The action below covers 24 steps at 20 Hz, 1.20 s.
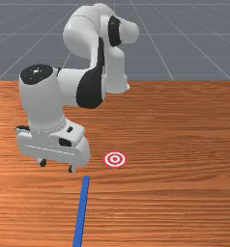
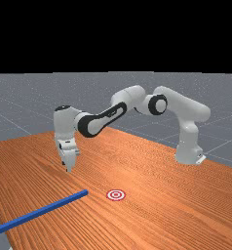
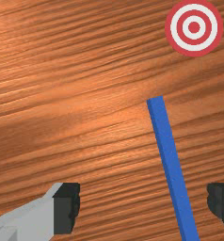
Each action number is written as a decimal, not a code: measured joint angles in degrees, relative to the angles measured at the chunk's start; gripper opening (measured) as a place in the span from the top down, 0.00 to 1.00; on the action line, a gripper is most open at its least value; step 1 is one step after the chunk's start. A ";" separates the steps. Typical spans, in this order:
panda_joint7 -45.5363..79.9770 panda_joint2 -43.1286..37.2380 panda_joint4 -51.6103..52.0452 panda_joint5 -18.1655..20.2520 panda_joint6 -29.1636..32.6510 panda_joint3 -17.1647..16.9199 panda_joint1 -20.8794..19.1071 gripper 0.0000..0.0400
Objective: Pull the pivot to the target area
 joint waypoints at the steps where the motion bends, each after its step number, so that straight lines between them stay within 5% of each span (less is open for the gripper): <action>1: -0.94 0.39 -0.07 -0.15 0.43 0.12 -0.05 0.00; 4: 0.58 0.34 -0.84 0.09 0.73 -0.17 -0.51 0.00; 10: -16.13 -3.27 -7.84 -2.95 3.75 2.96 -0.79 0.00; 12: -11.82 -4.46 -9.96 -2.75 4.72 2.76 0.43 0.00; 17: -4.39 -18.18 -34.88 -1.69 15.73 2.60 -1.82 0.00; 18: 2.82 -20.79 -39.20 -3.92 18.01 -0.37 0.21 0.00; 21: 3.59 -26.85 -49.79 -4.72 22.64 -0.64 -0.52 0.00; 23: 2.75 -27.04 -50.04 -3.31 22.62 0.30 -1.12 0.00; 24: 1.22 -20.33 -37.33 -2.03 13.72 0.82 -0.51 0.00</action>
